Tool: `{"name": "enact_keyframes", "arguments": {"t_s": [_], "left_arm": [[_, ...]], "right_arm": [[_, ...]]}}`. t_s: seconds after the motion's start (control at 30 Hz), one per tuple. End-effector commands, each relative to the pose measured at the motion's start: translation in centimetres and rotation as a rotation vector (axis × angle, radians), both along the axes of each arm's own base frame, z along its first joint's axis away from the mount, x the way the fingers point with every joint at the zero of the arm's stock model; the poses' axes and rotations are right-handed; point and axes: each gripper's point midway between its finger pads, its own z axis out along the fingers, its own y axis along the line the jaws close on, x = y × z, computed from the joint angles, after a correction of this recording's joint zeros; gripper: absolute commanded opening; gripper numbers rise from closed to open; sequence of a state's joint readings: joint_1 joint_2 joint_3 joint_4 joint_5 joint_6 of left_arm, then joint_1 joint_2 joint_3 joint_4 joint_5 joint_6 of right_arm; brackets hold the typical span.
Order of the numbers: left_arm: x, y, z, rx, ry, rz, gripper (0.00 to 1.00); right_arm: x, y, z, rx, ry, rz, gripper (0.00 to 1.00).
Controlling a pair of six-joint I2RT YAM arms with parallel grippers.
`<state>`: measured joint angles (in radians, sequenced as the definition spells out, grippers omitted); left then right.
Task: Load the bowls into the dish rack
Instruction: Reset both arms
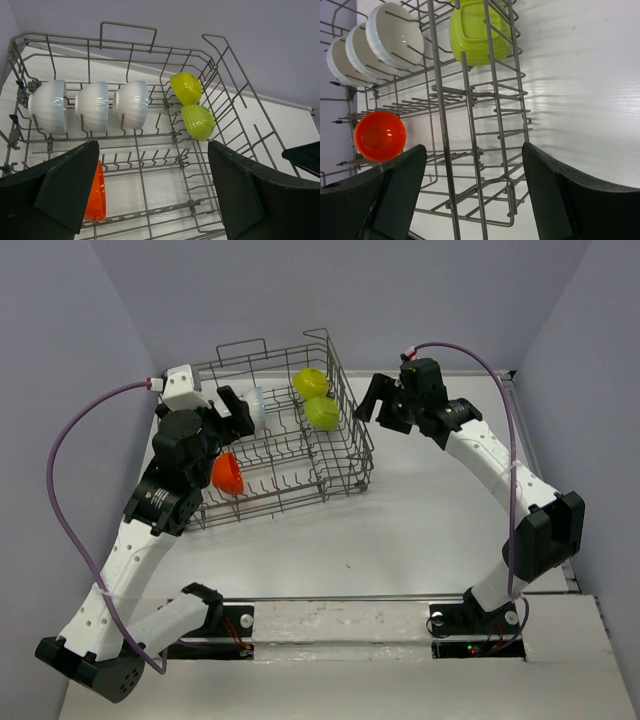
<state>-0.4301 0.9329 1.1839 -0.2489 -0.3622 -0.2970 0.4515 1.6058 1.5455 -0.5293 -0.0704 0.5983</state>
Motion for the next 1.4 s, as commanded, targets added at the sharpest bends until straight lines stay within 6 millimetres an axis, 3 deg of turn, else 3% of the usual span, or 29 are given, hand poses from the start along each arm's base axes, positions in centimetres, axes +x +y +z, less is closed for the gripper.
{"name": "enact_keyframes", "arguments": {"t_s": [0.0,0.17,0.37,0.53,0.57,0.67,0.73,0.77,0.93,1.07,1.17,1.37], "left_arm": [[0.1,0.2,1.2,-0.018,-0.058,0.007,0.99],[0.1,0.2,1.3,-0.02,-0.06,0.007,0.99],[0.0,0.0,1.5,-0.023,-0.064,-0.003,0.99],[-0.2,-0.3,2.2,-0.033,-0.078,-0.029,0.99],[-0.2,-0.5,2.4,-0.036,-0.081,-0.038,0.99],[-0.4,-1.6,3.0,-0.056,-0.091,-0.097,0.99],[-0.5,-2.3,3.5,-0.067,-0.099,-0.136,0.99],[-0.6,-2.6,3.8,-0.07,-0.104,-0.152,0.99],[-0.9,-4.4,4.5,-0.074,-0.11,-0.253,0.99],[-1.2,-4.5,5.1,-0.093,-0.131,-0.264,0.99],[-1.4,-4.9,5.6,-0.101,-0.143,-0.289,0.99],[-1.5,-5.1,5.5,-0.104,-0.152,-0.3,0.99]], "right_arm": [[0.3,0.7,4.5,0.064,-0.115,0.045,0.84],[-0.2,0.8,6.6,0.09,-0.171,0.066,1.0],[-0.8,0.9,8.9,0.123,-0.239,0.093,1.0],[-1.8,-0.6,11.4,0.123,-0.308,0.045,1.0],[-1.8,-0.6,11.2,0.123,-0.301,0.043,1.0],[-3.0,-2.0,12.8,0.134,-0.342,-0.003,1.0],[-5.3,-3.8,15.5,0.158,-0.41,-0.042,1.0],[-5.2,-4.0,15.5,0.151,-0.414,-0.056,1.0],[-10.0,-8.1,18.9,0.179,-0.527,-0.146,1.0],[-12.6,-10.5,20.2,0.165,-0.576,-0.194,1.0],[-13.4,-11.9,20.1,0.144,-0.598,-0.236,1.0],[-12.9,-12.2,18.6,0.098,-0.584,-0.248,1.0]]}}
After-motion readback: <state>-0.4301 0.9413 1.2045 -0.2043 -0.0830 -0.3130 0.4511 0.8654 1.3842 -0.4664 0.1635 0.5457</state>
